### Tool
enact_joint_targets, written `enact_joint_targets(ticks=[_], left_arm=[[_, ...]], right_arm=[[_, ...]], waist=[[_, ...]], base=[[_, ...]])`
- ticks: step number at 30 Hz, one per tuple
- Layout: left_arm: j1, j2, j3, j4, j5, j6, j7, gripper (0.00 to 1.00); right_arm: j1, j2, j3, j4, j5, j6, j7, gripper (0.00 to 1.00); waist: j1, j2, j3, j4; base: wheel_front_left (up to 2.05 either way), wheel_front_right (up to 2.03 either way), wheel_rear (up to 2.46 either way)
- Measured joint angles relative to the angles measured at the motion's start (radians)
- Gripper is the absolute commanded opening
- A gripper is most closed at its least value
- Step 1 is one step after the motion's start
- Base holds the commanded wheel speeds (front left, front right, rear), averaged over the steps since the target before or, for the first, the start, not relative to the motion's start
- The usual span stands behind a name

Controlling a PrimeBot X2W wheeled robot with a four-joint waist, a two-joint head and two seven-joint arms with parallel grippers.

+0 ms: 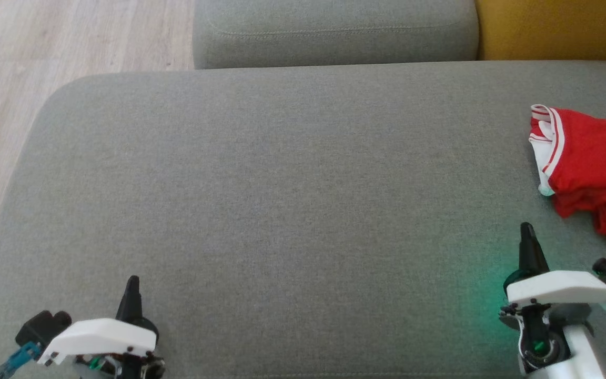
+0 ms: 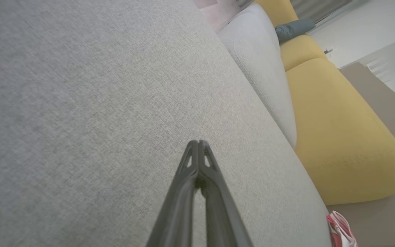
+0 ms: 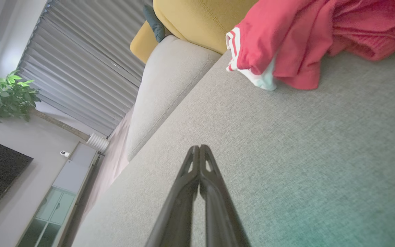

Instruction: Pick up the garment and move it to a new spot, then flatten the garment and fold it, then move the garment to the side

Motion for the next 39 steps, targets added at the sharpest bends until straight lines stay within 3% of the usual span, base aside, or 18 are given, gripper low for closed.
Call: enact_joint_targets(ticks=[39], left_arm=[[-0.025,0.001,0.063,-0.066,-0.411,-0.062,0.106,0.0]], right_arm=[[0.041,0.0,-0.048,-0.143,0.467,0.0,0.11,0.0]], waist=[[0.0,0.0,-0.013,-0.012]], base=[[0.0,0.0,0.0]])
